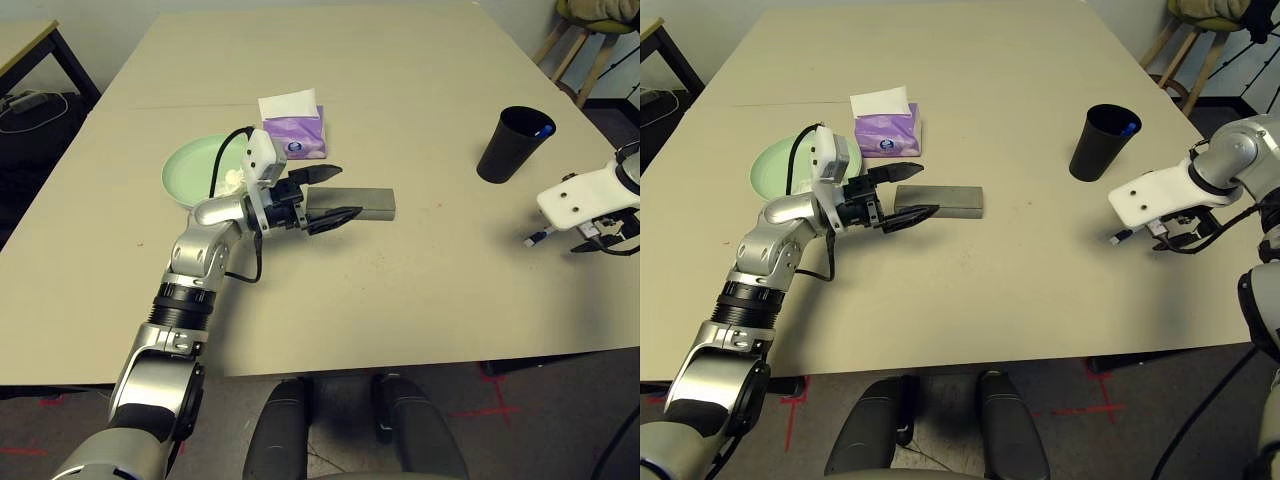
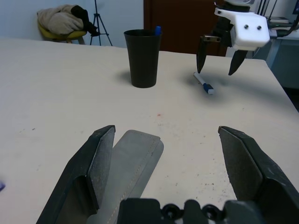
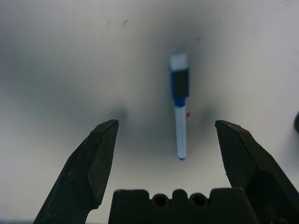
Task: Organize and tidy the items on the table.
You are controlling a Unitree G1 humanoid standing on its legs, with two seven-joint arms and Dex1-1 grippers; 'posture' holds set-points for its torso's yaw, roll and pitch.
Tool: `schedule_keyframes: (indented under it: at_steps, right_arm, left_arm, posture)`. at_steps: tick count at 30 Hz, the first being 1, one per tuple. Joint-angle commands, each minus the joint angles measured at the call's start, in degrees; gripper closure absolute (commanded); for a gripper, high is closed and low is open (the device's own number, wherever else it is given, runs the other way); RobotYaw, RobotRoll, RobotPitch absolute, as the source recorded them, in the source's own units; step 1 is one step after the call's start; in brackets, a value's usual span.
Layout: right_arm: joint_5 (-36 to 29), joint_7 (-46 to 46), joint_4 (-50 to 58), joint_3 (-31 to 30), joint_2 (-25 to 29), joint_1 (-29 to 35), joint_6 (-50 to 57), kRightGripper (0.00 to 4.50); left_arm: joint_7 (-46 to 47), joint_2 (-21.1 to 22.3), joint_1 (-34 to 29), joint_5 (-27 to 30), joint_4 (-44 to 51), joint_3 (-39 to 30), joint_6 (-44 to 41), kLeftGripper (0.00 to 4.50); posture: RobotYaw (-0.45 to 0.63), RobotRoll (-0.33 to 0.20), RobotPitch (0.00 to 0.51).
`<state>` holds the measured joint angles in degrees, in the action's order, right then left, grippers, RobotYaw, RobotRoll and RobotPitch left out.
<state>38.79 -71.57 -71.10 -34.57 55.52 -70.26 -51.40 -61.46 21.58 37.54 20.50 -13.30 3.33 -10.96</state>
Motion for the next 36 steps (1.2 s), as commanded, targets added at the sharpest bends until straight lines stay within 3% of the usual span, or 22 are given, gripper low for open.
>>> schedule_keyframes:
  at_steps: [1, 9, 36]
  right_arm:
    - [5.2, 7.5, -1.8, -2.9, 0.3, -1.4, -2.6, 0.04]
    - [5.8, 11.9, -4.6, -2.5, -1.1, -0.5, -5.6, 0.04]
    - [1.3, 6.2, -5.3, 0.9, -1.3, 1.2, -4.4, 0.04]
  left_arm:
    - [0.4, 0.7, -1.0, 0.1, 2.0, -0.1, -0.6, 0.0]
    - [1.4, 1.1, -2.5, 0.3, 4.0, -0.3, -1.2, 0.0]
    - [1.3, 3.1, -3.7, 1.3, 6.4, -0.4, -3.7, 0.0]
  posture:
    - [0.17, 0.0, 0.163]
    - [0.18, 0.0, 0.165]
    - [0.16, 0.0, 0.197]
